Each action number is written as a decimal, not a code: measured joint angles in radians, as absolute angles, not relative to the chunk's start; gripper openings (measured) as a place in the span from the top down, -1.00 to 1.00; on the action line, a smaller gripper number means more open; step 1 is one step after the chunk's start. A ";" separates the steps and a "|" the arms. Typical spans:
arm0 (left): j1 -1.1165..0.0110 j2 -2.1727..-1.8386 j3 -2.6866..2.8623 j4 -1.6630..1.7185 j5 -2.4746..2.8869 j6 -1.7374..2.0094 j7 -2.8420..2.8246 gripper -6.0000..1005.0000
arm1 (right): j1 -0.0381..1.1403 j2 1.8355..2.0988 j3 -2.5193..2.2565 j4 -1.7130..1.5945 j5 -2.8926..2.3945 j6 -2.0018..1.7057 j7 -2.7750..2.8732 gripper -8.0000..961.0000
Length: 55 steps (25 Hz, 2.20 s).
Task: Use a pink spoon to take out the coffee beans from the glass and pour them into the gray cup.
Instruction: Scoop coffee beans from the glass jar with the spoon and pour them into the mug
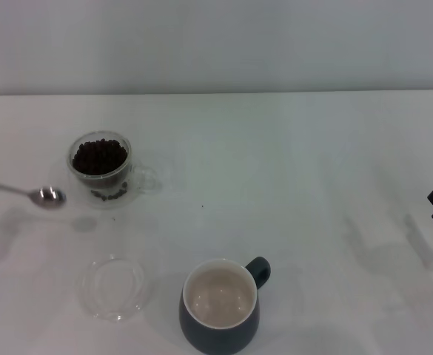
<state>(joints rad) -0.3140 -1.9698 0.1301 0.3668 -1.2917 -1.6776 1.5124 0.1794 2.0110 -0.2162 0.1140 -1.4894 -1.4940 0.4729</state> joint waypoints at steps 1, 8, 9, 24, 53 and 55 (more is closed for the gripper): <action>-0.333 -1.962 0.130 0.370 -1.296 -1.670 1.508 0.73 | 0.179 2.011 -0.216 0.115 -1.489 -1.494 0.473 -0.47; -0.438 -1.928 0.131 0.373 -1.312 -1.496 1.463 0.73 | 0.183 2.011 -0.204 0.128 -1.487 -1.500 0.474 -0.47; -0.448 -1.925 0.133 0.373 -1.312 -1.477 1.463 0.73 | 0.183 2.011 -0.203 0.129 -1.486 -1.501 0.474 -0.47; -0.595 -1.942 0.264 0.357 -1.294 -1.247 1.456 0.73 | 0.191 2.011 -0.154 0.148 -1.486 -1.513 0.473 -0.47; -0.644 -2.009 0.403 0.346 -1.343 -1.094 1.560 0.73 | 0.219 2.011 -0.076 0.153 -1.486 -1.501 0.474 -0.47; -0.643 -2.011 0.403 0.333 -1.344 -1.095 1.538 0.73 | 0.219 2.011 -0.073 0.153 -1.486 -1.501 0.474 -0.47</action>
